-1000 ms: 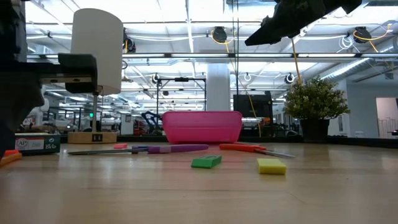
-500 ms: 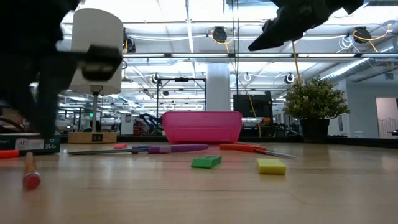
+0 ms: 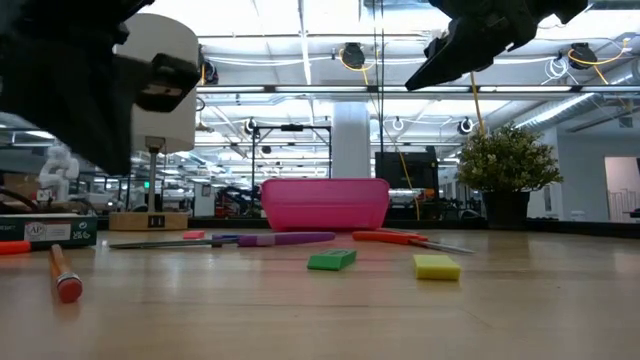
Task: Pack school essentials
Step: Put the yellow pencil into the red supply box
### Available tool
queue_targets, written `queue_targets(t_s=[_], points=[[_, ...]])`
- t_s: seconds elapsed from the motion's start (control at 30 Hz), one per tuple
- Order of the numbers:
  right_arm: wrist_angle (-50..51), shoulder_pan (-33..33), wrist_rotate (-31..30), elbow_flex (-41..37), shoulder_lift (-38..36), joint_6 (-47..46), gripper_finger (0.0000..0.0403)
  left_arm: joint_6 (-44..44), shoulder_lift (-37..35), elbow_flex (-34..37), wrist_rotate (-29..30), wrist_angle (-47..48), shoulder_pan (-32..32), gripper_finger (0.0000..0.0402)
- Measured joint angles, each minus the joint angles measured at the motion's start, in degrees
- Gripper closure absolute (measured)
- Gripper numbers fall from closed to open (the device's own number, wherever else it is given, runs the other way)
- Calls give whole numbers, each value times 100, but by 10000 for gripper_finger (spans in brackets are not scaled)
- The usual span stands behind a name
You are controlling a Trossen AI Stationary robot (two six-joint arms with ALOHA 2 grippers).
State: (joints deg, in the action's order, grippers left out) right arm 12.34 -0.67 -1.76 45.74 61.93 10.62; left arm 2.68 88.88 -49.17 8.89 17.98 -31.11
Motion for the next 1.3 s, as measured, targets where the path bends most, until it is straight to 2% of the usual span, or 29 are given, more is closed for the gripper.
queue_targets(t_s=[0.1,0.33,0.73,0.87,0.97,1.3], points=[[-3,0,0,0,0,-6,280,-308,0,0,-416,244,-13,342],[-11,1,0,0,0,-34,280,-392,0,159,-479,574,-78,287],[-9,0,0,0,0,-91,280,-139,0,715,-596,416,274,282],[-8,1,0,0,0,-71,280,-17,-11,933,-776,100,395,282],[-7,0,0,0,0,-66,280,25,-17,985,-807,20,424,294],[-7,0,2,0,0,-55,280,-18,-13,994,-881,-38,437,388]])
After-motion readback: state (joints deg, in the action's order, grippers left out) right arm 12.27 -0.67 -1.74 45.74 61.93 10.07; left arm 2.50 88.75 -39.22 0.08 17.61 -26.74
